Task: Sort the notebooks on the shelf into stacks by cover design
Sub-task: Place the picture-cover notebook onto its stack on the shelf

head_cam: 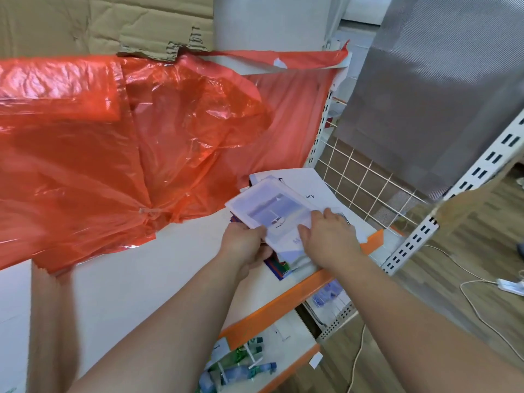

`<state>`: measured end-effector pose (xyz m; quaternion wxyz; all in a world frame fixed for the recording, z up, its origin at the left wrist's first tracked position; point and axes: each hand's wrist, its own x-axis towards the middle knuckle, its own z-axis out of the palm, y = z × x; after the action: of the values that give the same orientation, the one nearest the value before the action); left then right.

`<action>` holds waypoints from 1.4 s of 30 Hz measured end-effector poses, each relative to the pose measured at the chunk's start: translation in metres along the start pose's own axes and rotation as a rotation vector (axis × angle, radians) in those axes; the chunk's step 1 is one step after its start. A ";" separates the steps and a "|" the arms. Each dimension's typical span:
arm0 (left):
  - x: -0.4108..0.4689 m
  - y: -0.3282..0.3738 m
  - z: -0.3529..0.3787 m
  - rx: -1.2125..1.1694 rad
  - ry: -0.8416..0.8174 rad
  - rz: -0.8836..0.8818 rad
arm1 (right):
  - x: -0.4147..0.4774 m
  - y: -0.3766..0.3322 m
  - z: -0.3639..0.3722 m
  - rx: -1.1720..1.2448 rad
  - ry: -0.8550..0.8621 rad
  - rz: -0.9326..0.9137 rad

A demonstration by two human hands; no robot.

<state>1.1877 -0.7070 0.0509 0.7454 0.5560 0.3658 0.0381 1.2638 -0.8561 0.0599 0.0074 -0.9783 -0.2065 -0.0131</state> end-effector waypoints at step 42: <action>-0.215 -0.024 -0.286 -0.138 0.698 0.436 | -0.140 -0.282 -0.057 1.155 -0.509 -0.566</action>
<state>0.8546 -0.5870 0.1058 0.5868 0.5228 0.4667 0.4056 1.0207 -0.6560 0.1149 0.4746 -0.6988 -0.4231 0.3277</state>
